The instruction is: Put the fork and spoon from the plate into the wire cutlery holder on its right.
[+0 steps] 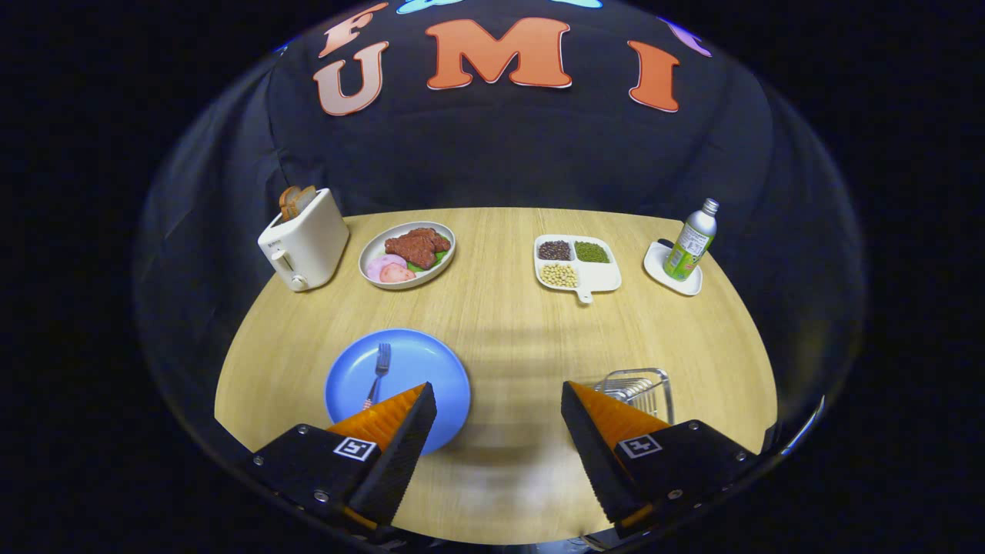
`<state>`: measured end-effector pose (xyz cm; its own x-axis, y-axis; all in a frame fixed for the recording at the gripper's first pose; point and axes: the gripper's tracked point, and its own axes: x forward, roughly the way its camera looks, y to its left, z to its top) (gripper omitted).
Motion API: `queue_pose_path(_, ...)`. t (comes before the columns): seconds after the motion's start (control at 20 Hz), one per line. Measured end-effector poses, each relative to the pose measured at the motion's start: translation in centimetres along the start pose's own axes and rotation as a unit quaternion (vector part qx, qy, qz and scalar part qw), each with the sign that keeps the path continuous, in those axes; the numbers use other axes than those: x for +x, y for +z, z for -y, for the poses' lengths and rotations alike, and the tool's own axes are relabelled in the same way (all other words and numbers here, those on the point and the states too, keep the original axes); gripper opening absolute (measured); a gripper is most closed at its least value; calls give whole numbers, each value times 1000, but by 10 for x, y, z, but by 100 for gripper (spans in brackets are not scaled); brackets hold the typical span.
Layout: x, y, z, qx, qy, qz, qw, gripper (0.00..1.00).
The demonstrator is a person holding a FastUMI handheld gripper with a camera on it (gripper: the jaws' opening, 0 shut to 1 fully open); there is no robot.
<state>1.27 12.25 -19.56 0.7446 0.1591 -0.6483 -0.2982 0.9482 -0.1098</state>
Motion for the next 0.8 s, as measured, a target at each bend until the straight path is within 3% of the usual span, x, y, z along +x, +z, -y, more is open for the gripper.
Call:
queue_pose_path(0.7,72,-77,-121,-4,46,-11,999,98)
queue_pose_path(0.8,80,-81,-129,-4,49,-9,999,93)
